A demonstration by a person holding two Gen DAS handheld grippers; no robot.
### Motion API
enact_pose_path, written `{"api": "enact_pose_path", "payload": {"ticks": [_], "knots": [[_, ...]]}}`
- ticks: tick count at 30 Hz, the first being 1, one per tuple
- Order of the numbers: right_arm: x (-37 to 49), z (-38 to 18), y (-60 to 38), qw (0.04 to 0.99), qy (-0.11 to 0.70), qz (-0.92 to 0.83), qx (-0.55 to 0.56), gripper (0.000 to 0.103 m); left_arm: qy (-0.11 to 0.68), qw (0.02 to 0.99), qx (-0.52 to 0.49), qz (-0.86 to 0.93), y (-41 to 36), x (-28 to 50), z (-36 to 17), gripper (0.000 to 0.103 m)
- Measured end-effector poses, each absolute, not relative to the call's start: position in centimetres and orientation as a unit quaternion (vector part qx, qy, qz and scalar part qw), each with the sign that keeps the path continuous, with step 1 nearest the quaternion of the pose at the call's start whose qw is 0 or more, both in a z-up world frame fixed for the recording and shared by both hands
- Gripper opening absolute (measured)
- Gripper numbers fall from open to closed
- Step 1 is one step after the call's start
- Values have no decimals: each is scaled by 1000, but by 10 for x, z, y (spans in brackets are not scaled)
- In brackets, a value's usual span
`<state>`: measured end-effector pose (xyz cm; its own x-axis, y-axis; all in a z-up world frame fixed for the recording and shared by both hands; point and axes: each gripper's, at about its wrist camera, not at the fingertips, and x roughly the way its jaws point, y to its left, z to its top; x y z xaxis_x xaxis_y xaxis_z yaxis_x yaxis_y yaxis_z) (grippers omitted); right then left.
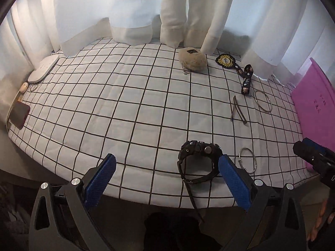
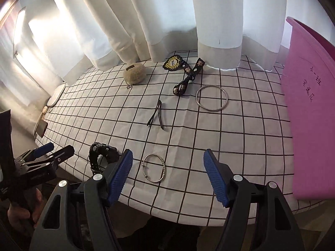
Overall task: Organize jewelry
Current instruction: 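Grasp the black watch with the left tool while the right tool grasps the silver bangle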
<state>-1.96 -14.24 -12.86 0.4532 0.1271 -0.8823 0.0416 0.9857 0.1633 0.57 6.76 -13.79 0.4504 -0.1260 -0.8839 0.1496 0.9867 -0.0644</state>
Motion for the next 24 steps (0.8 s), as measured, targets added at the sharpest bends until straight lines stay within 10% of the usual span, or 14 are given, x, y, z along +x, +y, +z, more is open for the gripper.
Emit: {"api": "enact_pose_path", "payload": {"ticks": [24], "knots": [[0,-205,-112,821,570,35,16,67,548,829,19,-108,43,-1,-200,96]]}}
